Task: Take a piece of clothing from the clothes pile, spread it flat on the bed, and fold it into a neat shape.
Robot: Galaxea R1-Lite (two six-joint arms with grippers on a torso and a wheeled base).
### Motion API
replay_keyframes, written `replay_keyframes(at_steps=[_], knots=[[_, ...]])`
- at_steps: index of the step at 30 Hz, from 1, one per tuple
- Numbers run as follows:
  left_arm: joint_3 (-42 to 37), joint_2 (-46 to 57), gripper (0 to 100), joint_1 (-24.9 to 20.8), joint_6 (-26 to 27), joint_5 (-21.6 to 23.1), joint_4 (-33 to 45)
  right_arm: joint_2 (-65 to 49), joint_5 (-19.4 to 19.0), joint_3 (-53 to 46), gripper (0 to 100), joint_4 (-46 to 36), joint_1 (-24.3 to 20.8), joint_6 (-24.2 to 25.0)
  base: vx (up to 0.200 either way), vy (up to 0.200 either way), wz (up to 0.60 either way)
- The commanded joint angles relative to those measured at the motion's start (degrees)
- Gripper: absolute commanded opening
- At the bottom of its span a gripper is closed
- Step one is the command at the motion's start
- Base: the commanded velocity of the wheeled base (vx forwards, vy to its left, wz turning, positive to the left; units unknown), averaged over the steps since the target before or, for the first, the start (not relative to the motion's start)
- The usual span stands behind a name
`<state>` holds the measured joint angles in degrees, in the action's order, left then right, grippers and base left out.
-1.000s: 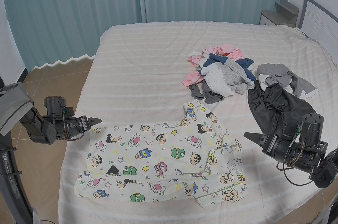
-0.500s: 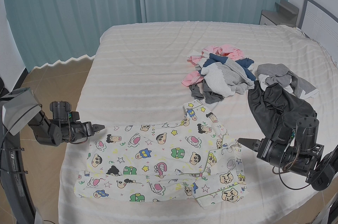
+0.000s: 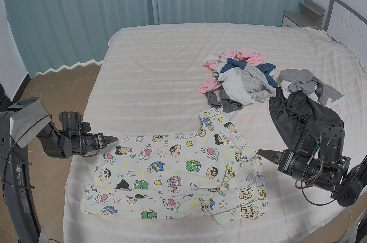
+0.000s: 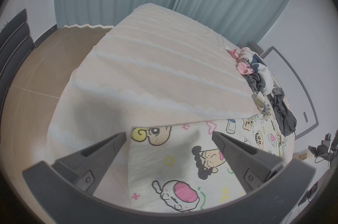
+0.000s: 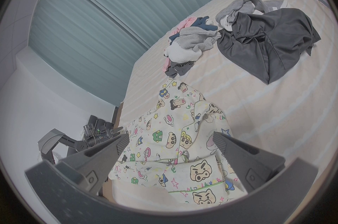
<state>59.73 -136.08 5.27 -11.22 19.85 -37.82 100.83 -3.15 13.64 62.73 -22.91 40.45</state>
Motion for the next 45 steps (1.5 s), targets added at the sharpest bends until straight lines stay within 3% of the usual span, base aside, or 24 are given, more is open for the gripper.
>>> replay_keyframes(at_steps=[1,8,10,11,20,25,35,45], knots=[[-0.2,-0.6,100,0.0,-0.2,0.2,0.1,1.0,0.0,0.7,100,0.0,0.1,-0.1,0.0,0.0,0.0],[-0.3,-1.3,100,-0.1,-0.8,0.5,0.2,5.3,0.0,5.3,100,0.0,0.3,-0.5,0.0,0.0,0.0],[-0.3,-1.3,100,-1.0,-3.1,0.7,0.1,8.4,-0.1,10.0,100,-0.5,1.3,-1.6,0.0,0.0,0.0],[-0.3,-1.3,0,-1.2,-3.6,0.7,0.0,9.6,-0.2,11.4,100,-0.7,1.7,-1.8,0.0,0.0,0.0],[-1.2,-0.7,0,-1.7,-4.3,0.5,-0.3,27.7,1.5,32.2,100,-4.3,1.7,-6.6,0.0,0.0,0.0],[-1.8,2.3,0,-1.5,-7.3,0.4,-0.4,35.6,2.2,43.6,100,-10.4,4.4,-11.4,0.0,0.0,0.0],[-4.8,5.6,0,-0.9,-7.0,0.0,-0.5,44.9,1.8,61.8,100,-17.5,5.3,-11.9,0.0,0.0,0.0],[-7.8,6.5,0,-0.9,-7.4,-0.1,-5.0,47.7,1.1,73.6,100,-27.2,4.7,-12.0,0.0,0.0,0.0]])
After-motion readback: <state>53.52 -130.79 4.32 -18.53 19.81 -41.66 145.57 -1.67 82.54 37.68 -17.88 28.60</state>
